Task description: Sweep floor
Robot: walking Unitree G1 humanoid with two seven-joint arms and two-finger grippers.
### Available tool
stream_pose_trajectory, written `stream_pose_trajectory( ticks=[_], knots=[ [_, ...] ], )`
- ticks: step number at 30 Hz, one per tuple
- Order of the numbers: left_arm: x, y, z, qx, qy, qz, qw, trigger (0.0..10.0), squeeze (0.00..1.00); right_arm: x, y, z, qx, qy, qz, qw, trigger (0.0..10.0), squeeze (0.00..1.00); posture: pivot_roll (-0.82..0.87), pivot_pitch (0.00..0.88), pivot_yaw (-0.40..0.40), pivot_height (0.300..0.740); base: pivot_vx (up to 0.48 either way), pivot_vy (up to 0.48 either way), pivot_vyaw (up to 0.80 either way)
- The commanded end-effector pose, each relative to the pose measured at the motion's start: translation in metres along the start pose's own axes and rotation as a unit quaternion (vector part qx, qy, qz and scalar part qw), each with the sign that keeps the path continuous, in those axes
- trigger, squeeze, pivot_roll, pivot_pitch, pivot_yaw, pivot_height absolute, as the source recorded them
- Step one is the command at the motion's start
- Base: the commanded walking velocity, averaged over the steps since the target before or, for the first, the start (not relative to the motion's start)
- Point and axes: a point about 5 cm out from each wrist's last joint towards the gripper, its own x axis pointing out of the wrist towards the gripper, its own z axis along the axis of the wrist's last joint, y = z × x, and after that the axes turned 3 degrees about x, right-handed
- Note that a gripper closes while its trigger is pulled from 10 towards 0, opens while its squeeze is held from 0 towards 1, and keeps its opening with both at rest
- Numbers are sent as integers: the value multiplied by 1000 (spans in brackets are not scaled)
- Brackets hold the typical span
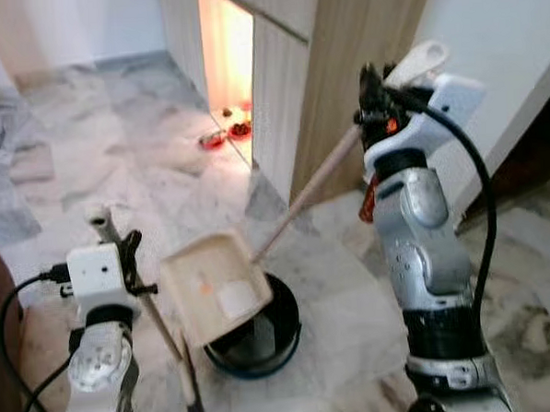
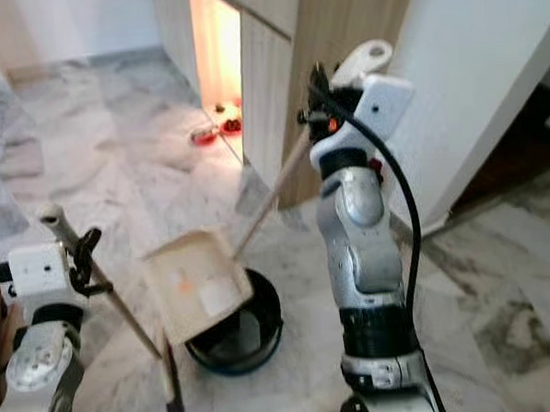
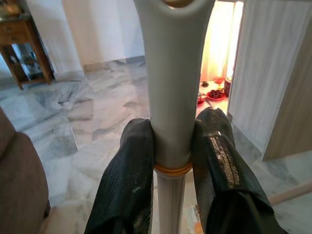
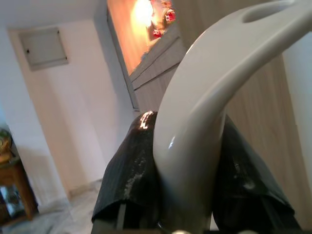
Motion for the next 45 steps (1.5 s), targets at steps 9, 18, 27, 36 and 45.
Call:
stream_pose_trajectory(
  ticks=[9, 18, 27, 36, 45],
  knots=[
    [-2, 0, 9, 5, -25, -2, 1000, 10000, 0, 1, -4, 15, -8, -35, -6, 999, 10000, 0, 30, 61, -42, 740, 144, 0, 0],
    [-2, -2, 10, 4, -27, -6, 1000, 10000, 0, -4, 2, 16, -14, -45, 14, 999, 10000, 0, 25, 70, -44, 740, 0, 0, 0],
    [-4, -7, 10, 4, -30, -16, 999, 10000, 0, -13, 20, 18, -39, -65, 60, 995, 10000, 0, 21, 71, -48, 740, 0, 0, 0],
    [-4, -11, 10, 5, -30, -23, 999, 10000, 0, -32, 52, 19, -80, -90, 157, 980, 10000, 0, 15, 75, -52, 740, 0, 0, 0],
    [-3, -12, 10, 5, -33, -24, 999, 10000, 0, -57, 79, 18, -70, -94, 255, 960, 10000, 0, 11, 72, -55, 740, 0, 0, 0]
  ],
)
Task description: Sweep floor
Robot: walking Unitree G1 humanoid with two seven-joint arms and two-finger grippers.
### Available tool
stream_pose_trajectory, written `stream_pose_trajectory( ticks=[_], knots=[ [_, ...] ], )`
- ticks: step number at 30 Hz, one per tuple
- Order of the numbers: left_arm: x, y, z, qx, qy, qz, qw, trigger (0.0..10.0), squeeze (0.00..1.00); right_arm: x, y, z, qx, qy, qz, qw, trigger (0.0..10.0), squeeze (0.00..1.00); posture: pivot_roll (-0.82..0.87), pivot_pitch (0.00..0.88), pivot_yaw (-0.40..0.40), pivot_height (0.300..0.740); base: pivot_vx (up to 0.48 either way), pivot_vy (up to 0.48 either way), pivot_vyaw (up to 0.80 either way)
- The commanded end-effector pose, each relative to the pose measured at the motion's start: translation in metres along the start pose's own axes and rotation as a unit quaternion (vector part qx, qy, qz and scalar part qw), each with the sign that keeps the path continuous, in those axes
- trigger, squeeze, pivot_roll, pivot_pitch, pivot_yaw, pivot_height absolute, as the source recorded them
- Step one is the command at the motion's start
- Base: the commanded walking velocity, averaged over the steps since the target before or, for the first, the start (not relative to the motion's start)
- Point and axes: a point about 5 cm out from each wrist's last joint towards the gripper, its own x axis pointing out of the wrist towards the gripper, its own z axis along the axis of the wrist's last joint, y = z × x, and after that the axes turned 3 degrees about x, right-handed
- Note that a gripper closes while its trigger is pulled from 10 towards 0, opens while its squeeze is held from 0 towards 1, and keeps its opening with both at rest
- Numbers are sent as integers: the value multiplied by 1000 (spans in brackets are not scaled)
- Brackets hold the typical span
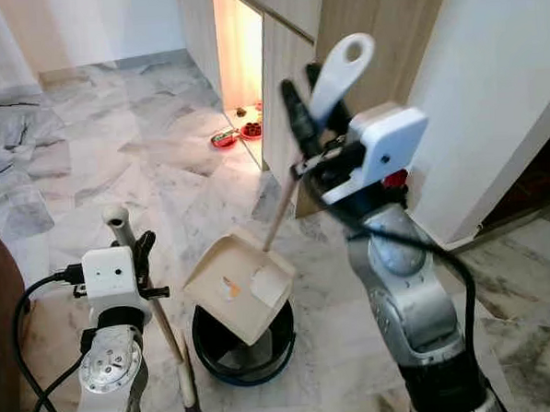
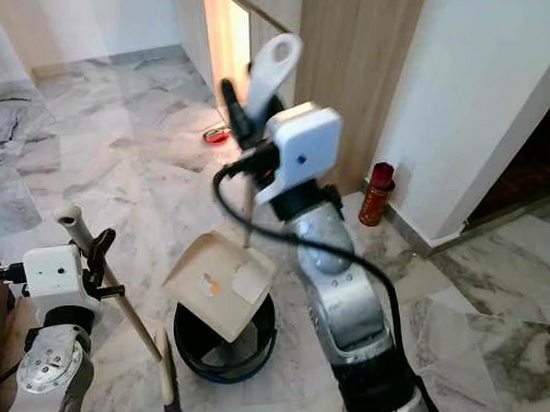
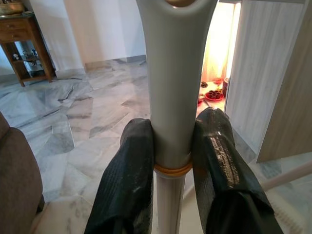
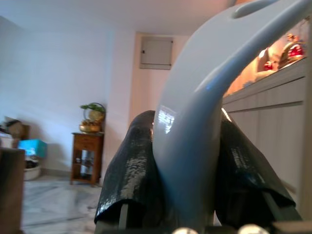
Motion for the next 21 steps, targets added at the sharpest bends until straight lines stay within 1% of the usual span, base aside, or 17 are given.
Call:
stream_pose_trajectory(
  ticks=[1, 9, 12, 21],
  knots=[
    [1, -1, 9, 7, -28, -1, 1000, 10000, 0, 1, 9, 21, 0, -52, 21, 998, 10000, 0, 10, 73, -54, 740, 0, 0, 0],
    [2, -2, 9, 7, -30, -4, 1000, 10000, 0, -1, 15, 23, -7, -59, 32, 998, 10000, 0, 10, 71, -56, 740, 0, 0, 0],
    [2, -3, 9, 7, -31, -4, 999, 10000, 0, -2, 15, 26, -31, -71, 28, 997, 10000, 0, 9, 68, -57, 740, 0, 0, 0],
    [3, -5, 9, 6, -35, -7, 999, 10000, 0, -3, 17, 30, -62, -82, 34, 994, 10000, 0, 6, 61, -60, 740, 0, 0, 0]
  ],
)
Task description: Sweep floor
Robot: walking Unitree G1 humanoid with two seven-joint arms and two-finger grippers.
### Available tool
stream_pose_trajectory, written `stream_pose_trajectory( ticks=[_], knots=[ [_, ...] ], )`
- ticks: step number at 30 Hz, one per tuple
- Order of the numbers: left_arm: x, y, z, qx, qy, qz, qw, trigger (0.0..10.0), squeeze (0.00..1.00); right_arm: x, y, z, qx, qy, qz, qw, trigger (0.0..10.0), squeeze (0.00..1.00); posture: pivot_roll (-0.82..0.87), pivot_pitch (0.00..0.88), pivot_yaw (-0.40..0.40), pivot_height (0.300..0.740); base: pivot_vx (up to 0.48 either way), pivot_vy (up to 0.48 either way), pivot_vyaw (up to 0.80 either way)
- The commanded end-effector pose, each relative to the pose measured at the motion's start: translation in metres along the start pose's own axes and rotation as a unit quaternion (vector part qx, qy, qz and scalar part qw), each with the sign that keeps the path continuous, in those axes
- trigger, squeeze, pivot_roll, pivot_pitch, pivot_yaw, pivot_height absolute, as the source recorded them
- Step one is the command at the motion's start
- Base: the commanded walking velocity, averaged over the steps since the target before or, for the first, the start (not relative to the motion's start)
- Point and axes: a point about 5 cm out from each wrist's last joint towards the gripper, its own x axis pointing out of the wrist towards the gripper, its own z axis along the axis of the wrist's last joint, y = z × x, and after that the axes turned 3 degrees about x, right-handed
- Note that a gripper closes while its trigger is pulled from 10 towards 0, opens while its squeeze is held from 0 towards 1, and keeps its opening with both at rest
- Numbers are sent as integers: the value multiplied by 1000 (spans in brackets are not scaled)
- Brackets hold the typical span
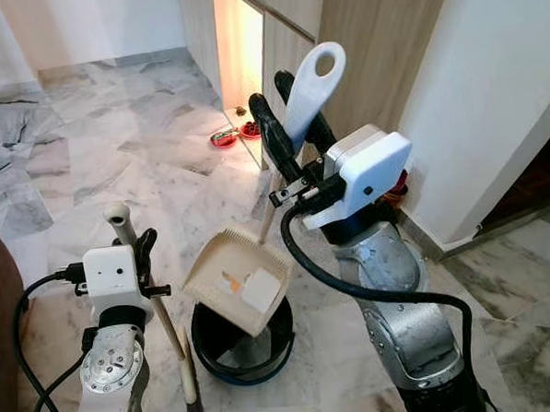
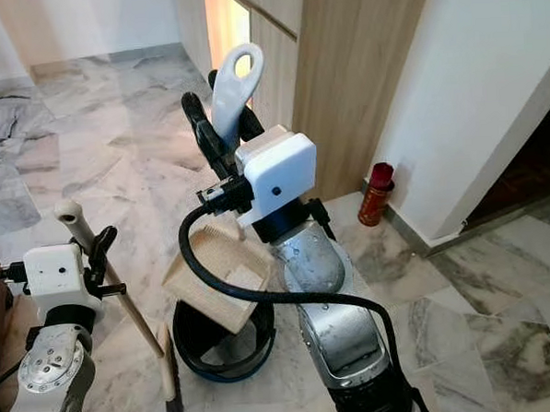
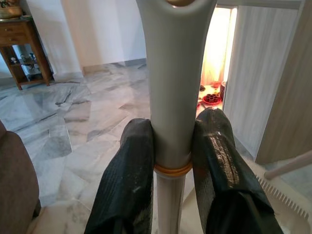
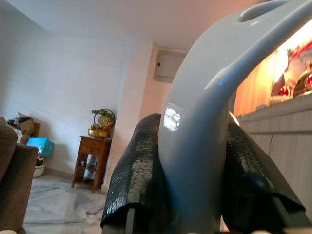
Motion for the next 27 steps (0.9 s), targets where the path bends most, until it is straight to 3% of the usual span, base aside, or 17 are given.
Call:
stream_pose_trajectory(
  ticks=[1, 12, 19, 27],
  knots=[
    [3, -3, 7, 7, -25, -3, 1000, 10000, 0, 3, 2, 22, -13, -59, 6, 998, 10000, 0, 5, 61, -61, 740, 0, 0, 0],
    [3, -2, 8, 9, -29, 0, 1000, 10000, 0, 4, 5, 25, -26, -68, 21, 997, 10000, 0, 9, 63, -69, 740, 0, 0, 0],
    [3, -3, 8, 9, -29, 0, 1000, 10000, 0, 1, 10, 19, -6, -50, 33, 998, 10000, 0, 11, 58, -71, 740, 0, 0, 0],
    [4, -3, 7, 9, -32, 1, 999, 10000, 0, 3, 10, 23, -44, -69, 36, 996, 10000, 0, 9, 58, -70, 740, 0, 0, 0]
  ],
)
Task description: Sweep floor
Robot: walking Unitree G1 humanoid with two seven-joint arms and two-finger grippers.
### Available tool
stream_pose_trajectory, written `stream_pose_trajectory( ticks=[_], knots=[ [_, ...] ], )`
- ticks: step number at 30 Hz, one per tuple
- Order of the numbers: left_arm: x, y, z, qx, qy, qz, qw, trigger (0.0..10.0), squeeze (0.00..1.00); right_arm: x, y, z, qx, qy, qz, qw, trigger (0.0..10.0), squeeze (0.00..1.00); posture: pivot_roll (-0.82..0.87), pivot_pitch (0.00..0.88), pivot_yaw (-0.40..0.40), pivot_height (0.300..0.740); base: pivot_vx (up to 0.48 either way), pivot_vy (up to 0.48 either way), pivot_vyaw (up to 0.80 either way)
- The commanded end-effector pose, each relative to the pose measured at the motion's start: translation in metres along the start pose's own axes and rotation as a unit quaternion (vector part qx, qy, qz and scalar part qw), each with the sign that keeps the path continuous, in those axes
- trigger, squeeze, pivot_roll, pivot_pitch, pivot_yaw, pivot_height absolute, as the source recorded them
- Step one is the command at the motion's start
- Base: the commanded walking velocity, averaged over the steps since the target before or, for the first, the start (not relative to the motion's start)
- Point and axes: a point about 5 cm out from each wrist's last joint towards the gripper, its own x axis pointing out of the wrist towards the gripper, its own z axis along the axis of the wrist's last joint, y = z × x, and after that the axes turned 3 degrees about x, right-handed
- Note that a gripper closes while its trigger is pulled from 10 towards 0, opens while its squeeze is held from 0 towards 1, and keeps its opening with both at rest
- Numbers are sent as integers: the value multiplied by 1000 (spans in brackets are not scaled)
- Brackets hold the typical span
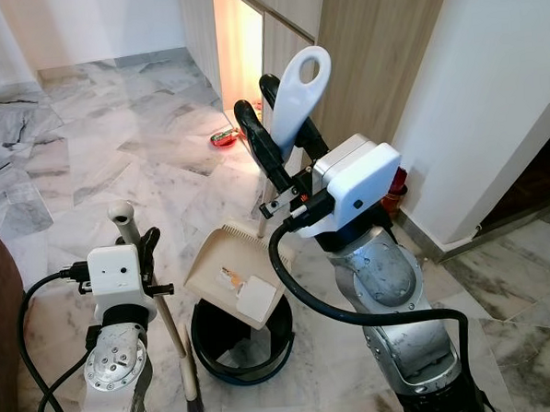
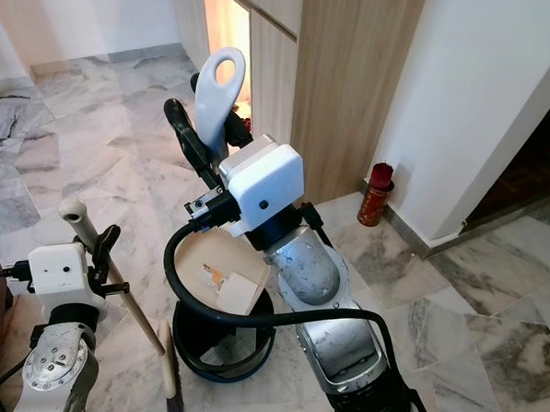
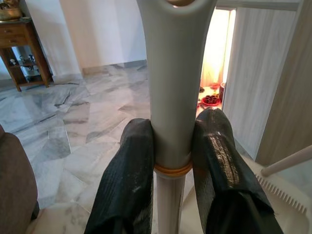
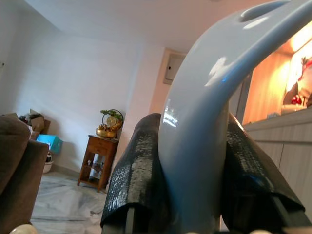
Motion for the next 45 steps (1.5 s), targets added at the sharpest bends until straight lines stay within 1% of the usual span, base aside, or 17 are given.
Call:
stream_pose_trajectory(
  ticks=[1, 11, 13, 15, 16, 17, 18, 19, 20, 23, 25, 26, 28, 31, 33, 37, 45],
  knots=[
    [3, -1, 9, 8, -28, 3, 1000, 10000, 0, 4, 2, 21, -29, -61, 10, 998, 10000, 0, 10, 57, -69, 740, 0, 0, 0],
    [4, -3, 9, 12, -30, -2, 999, 10000, 0, 4, -3, 17, -56, -50, -6, 997, 10000, 0, 8, 54, -68, 740, 0, 0, 0],
    [4, -3, 9, 12, -30, -3, 999, 10000, 0, 3, -9, 14, -86, -42, -28, 995, 10000, 0, 5, 56, -68, 740, 0, 0, 0],
    [4, -4, 8, 11, -30, -5, 999, 10000, 0, 0, -29, 10, -135, -26, -71, 988, 10000, 0, 4, 55, -66, 740, 0, 0, 0],
    [4, -4, 8, 11, -30, -5, 999, 10000, 0, 0, -29, 10, -135, -26, -71, 988, 10000, 0, 4, 55, -66, 740, 0, 0, 0],
    [4, -4, 8, 11, -29, -6, 1000, 10000, 0, -3, -43, 8, -159, -15, -98, 982, 10000, 0, 4, 55, -66, 740, 0, 0, 0],
    [4, -4, 8, 11, -29, -6, 1000, 10000, 0, -3, -43, 8, -159, -15, -98, 982, 10000, 0, 4, 55, -66, 740, 0, 0, 0],
    [3, -3, 7, 11, -26, -7, 1000, 10000, 0, -9, -61, 5, -187, 6, -133, 973, 10000, 0, -15, 57, -60, 740, 0, 0, 0],
    [2, -3, 6, 12, -25, -9, 1000, 10000, 0, -12, -69, 3, -200, 17, -148, 968, 10000, 0, -16, 56, -59, 740, 0, 0, 0],
    [2, -3, 5, 13, -24, -10, 1000, 10000, 0, -18, -78, 0, -205, 32, -161, 965, 10000, 0, -19, 56, -58, 740, 0, 0, 0],
    [1, -1, 4, 15, -22, -10, 1000, 10000, 0, -36, -91, -4, -242, 65, -178, 952, 10000, 0, -23, 58, -53, 740, 0, 0, 0],
    [1, -1, 4, 15, -22, -10, 1000, 10000, 0, -36, -91, -4, -242, 65, -178, 952, 10000, 0, -23, 58, -53, 740, 0, 0, 0],
    [0, 1, 3, 18, -20, -12, 1000, 10000, 0, -52, -99, -10, -254, 95, -197, 942, 10000, 0, -28, 61, -50, 740, 0, 0, 0],
    [-2, 4, 1, 21, -16, -14, 1000, 10000, 0, -67, -109, -18, -242, 127, -226, 935, 10000, 0, -33, 65, -47, 740, 0, 0, 0],
    [-4, 5, 1, 20, -15, -15, 1000, 10000, 0, -78, -120, -23, -197, 144, -287, 926, 10000, 0, -34, 61, -44, 740, 0, 0, 0],
    [-8, 8, 1, 10, -14, -14, 1000, 10000, 0, -89, -134, -30, -171, 163, -332, 913, 10000, 0, -26, 56, -44, 740, 0, 0, 0],
    [-15, 15, 1, 1, -11, -4, 1000, 10000, 0, -97, -137, -35, -166, 181, -328, 912, 10000, 0, -11, 34, -45, 740, 0, 0, 0]
  ],
)
